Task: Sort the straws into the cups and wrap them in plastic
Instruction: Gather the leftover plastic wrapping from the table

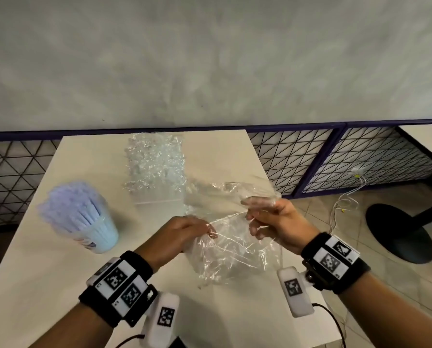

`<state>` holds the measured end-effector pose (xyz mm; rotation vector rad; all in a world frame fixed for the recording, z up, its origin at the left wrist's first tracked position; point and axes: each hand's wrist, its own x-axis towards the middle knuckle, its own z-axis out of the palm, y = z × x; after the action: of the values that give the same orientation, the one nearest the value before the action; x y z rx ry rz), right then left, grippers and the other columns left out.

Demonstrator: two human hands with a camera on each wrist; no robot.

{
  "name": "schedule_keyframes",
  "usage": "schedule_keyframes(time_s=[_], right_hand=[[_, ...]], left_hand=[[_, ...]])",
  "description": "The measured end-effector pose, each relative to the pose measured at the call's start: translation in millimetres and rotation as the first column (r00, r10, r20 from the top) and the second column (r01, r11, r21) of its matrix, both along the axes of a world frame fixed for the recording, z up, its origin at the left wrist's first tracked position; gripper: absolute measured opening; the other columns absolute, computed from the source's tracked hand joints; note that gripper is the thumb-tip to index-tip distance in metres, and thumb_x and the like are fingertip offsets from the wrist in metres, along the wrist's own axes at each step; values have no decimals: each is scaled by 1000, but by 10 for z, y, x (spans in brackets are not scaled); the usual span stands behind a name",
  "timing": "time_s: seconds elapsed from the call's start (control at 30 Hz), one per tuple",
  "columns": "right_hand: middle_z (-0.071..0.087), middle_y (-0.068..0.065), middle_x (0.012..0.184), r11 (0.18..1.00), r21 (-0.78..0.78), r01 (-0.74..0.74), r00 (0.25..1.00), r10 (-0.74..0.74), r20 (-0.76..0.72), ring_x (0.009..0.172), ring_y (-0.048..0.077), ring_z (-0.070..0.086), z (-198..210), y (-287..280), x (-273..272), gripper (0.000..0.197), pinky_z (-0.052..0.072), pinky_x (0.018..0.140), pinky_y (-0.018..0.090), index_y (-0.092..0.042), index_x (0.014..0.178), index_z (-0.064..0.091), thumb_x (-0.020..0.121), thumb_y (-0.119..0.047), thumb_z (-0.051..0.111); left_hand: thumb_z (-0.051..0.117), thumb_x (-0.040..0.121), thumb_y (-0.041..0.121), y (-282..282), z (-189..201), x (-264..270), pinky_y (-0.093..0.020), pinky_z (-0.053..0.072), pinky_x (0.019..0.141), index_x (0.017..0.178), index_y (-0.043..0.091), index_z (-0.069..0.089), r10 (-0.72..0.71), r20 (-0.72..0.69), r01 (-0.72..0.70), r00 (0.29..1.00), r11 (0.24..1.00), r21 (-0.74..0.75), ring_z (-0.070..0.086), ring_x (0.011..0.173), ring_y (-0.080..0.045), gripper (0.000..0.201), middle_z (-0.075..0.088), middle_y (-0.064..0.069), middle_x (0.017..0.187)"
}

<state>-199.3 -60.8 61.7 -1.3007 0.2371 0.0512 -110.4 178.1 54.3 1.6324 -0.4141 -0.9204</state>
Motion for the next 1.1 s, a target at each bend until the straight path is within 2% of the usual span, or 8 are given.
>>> schedule_keyframes(time_s=[0.23,0.37,0.47,0.57,0.67,0.73,0.93,1.1], right_hand=[[61,18,94,993,-101,-62,984,78,162,70,29,68,60,1,75,22,58,50,28,-4,67,74,72,15,66],[55,19,99,926,-378,4,928,137,347,74,21,62,66,-25,195,25,56,58,26,-8,68,75,69,16,70],[56,11,104,817,-576,-7,899,257,354,75,21,60,117,11,228,34,53,67,33,-22,69,77,74,11,72],[57,9,114,921,-388,-27,958,135,255,97,22,61,180,26,231,34,53,79,38,-22,88,79,78,2,58],[52,9,126,985,-29,-168,986,168,14,108,28,50,238,4,181,52,49,87,53,-26,127,63,78,-44,61],[54,11,122,981,-106,-161,979,145,-144,102,26,54,208,53,145,57,53,83,48,-37,135,50,83,-55,62],[55,8,78,996,-93,1,983,-18,-183,60,13,55,6,208,164,37,44,54,25,-7,115,64,83,12,66],[60,-1,80,942,-260,214,976,-192,107,58,11,49,4,256,196,52,43,52,22,-20,99,71,78,25,55]], left_hand=[[64,75,37,135,4,46,-39,55,83,84,13,80,48,-301,-102,952,981,-165,65,93,-31,31,72,-22,106],[48,70,84,169,29,22,-37,58,78,107,15,78,-114,-459,2,881,971,-239,71,92,-25,83,73,-19,107],[76,70,54,85,75,-34,-27,57,69,115,40,71,-108,-277,44,955,973,-227,72,87,-15,46,76,-4,103],[65,78,28,46,38,-11,-28,54,75,99,15,76,41,-109,-53,993,993,-107,67,89,-23,26,74,-12,95],[68,82,22,79,20,18,-27,51,76,91,15,74,126,87,-121,988,991,-59,68,81,-18,13,75,-14,87],[73,85,16,77,12,27,-28,52,76,97,12,69,185,212,-178,960,983,-52,71,79,-13,13,76,-9,89],[77,81,6,53,9,56,-20,54,74,101,9,63,264,189,-251,946,964,-87,71,79,-5,24,74,-1,87],[67,66,63,88,-9,87,-40,52,92,100,9,75,103,-73,-106,992,993,-41,68,107,-23,65,73,-3,110]])
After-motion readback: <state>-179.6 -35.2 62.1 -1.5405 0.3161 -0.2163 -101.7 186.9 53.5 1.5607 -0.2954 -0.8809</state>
